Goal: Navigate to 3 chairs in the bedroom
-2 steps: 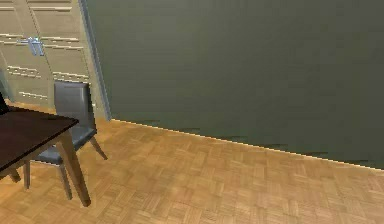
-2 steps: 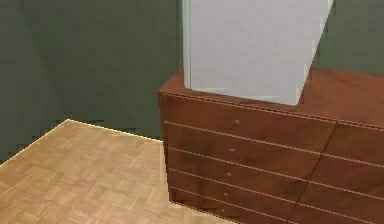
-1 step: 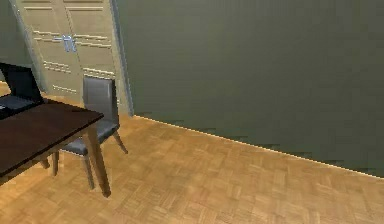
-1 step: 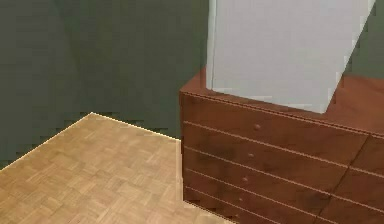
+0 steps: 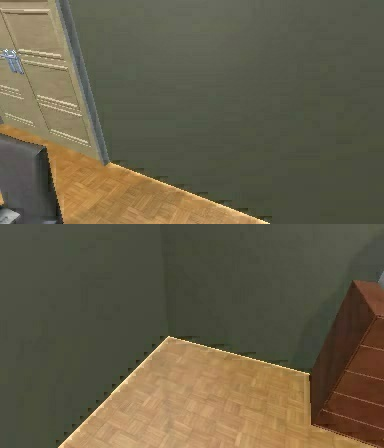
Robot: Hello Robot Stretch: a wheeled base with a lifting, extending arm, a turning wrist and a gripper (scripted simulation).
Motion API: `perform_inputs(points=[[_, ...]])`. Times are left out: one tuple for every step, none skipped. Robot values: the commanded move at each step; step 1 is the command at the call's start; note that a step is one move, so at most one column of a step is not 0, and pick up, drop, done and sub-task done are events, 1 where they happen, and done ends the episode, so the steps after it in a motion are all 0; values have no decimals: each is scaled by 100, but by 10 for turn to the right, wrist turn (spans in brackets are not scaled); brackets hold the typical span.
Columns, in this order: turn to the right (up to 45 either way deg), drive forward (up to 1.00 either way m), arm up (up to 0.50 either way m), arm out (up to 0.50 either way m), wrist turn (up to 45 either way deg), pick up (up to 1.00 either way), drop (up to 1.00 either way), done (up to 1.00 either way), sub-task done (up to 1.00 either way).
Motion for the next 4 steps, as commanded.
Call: perform_inputs(points=[[-30,0,0,0,0,0,0,0,0],[0,35,0,0,0,0,0,0,0],[-450,0,0,0,0,0,0,0,0],[-450,0,0,0,0,0,0,0,0]])
